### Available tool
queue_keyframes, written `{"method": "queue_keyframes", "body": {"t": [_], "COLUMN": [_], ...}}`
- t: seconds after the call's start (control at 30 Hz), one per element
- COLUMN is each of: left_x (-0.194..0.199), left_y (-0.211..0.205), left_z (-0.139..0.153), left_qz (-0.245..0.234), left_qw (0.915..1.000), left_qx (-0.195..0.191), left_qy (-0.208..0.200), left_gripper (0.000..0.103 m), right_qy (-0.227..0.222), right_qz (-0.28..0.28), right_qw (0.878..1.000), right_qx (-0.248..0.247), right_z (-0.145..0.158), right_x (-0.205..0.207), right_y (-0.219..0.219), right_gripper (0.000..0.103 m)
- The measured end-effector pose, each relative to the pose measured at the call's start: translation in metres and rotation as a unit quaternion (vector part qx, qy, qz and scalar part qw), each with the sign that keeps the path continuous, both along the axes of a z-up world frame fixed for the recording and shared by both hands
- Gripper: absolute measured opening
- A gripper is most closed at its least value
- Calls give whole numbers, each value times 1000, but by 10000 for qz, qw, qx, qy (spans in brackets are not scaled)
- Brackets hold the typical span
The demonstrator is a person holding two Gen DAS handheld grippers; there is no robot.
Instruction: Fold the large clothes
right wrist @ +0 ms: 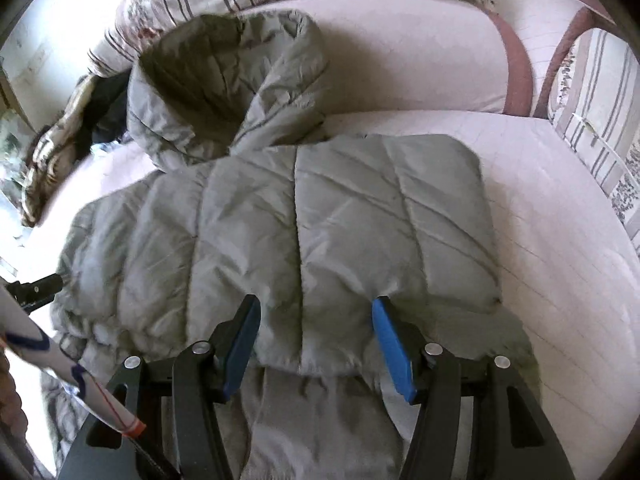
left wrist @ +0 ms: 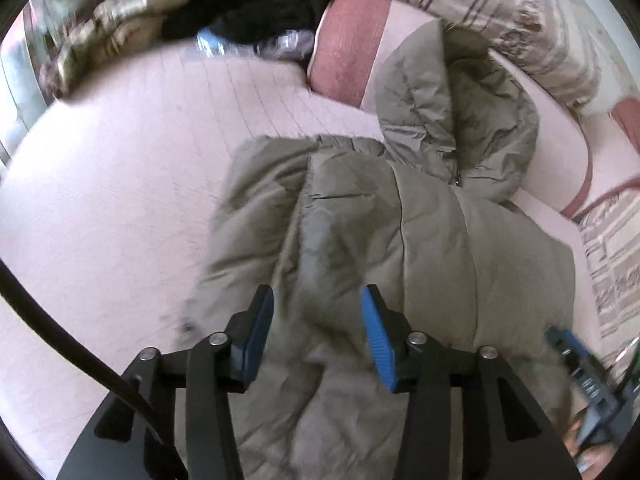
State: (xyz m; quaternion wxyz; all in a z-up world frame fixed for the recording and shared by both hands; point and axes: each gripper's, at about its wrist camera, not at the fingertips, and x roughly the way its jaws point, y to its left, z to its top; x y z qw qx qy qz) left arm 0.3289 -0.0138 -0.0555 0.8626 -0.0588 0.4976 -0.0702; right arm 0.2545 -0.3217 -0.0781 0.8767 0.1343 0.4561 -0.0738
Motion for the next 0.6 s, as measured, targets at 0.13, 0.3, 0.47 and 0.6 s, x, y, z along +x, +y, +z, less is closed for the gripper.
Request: {"method": "queue_keyframes", "body": {"t": [0.13,0.3,0.47,0.6], "left_x": [-45,-99,-143,-170], "left_y": [16,42,51,54], "left_z": [16,14,-8,-32], "left_qz": [-56,50,35,61], "left_qw": [9983,9968,9958,9948], "left_qx": [473,697,875,1016], "left_qy": [-330,-376,-253,-83], "left_gripper": [51,53,53,53], "right_qy": [-25,126,353,473], "right_qz": [63,83,29,-15], "right_qw": [10000,9999,9993,9988], "right_qx": [-52,6,92,124], "right_z": [12,10,-4,-15], "right_x": [-35,-89,-140,-174], "right_y": [-3,-8,-7,-3], "right_gripper": [63,63,63,63]}}
